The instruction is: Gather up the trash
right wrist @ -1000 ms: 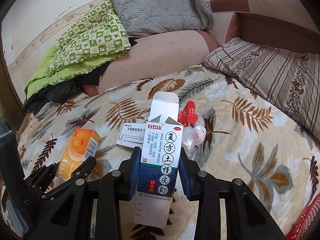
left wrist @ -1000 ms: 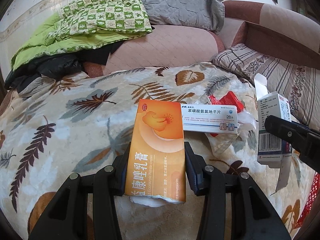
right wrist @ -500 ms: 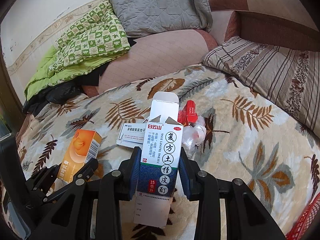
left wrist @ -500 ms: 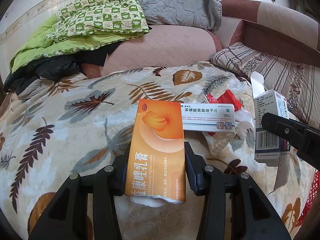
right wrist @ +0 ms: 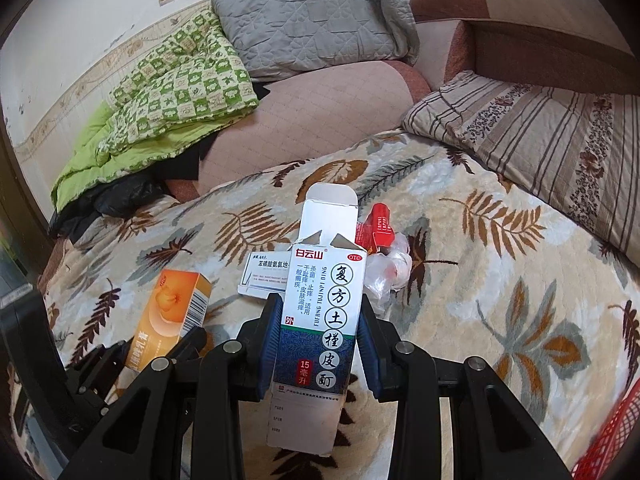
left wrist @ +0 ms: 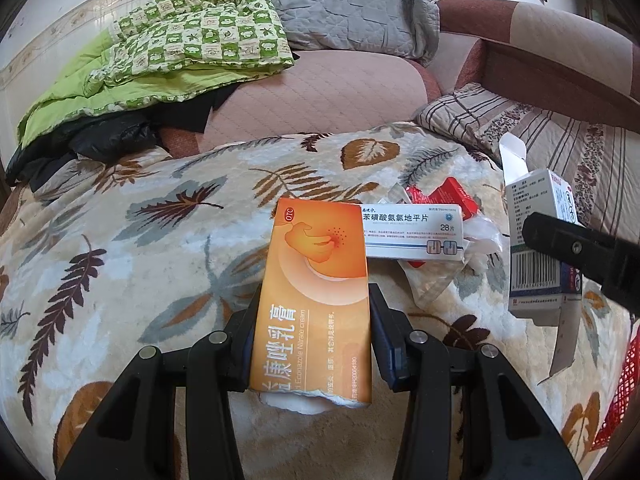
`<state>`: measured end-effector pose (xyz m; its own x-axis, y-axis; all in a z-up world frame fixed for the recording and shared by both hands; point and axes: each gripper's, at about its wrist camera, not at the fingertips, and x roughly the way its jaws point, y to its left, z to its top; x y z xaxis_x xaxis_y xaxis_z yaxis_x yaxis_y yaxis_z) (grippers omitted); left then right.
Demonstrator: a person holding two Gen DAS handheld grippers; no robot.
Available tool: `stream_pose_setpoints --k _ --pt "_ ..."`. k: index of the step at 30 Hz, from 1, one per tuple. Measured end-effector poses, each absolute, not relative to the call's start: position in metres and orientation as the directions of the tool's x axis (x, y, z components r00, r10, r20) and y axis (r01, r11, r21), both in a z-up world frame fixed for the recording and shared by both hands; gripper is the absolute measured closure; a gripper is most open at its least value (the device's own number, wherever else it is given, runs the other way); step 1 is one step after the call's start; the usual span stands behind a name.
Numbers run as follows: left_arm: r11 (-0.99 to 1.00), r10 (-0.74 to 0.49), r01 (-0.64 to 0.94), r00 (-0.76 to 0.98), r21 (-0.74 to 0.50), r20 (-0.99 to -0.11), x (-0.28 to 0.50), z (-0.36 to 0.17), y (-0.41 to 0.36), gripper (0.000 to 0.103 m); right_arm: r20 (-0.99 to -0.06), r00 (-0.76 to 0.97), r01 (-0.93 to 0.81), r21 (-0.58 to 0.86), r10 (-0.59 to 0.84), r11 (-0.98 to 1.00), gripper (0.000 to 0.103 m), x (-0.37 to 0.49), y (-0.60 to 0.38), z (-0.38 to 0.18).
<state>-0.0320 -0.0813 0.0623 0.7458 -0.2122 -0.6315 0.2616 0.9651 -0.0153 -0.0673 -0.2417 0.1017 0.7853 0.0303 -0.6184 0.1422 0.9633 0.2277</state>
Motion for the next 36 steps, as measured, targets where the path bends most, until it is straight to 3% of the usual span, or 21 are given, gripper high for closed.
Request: stream_pose_setpoints --k 18,36 --pt "0.941 -0.275 0.338 0.751 -0.008 -0.601 -0.130 0.077 -0.070 0.058 -0.605 0.795 0.215 0.234 -0.032 0.948 0.065 -0.176 -0.261 0.100" --pt "0.858 -0.397 0.514 0.661 -0.001 -0.637 -0.214 0.096 -0.092 0.058 -0.592 0.804 0.198 0.365 0.063 0.910 0.065 -0.254 -0.291 0.109"
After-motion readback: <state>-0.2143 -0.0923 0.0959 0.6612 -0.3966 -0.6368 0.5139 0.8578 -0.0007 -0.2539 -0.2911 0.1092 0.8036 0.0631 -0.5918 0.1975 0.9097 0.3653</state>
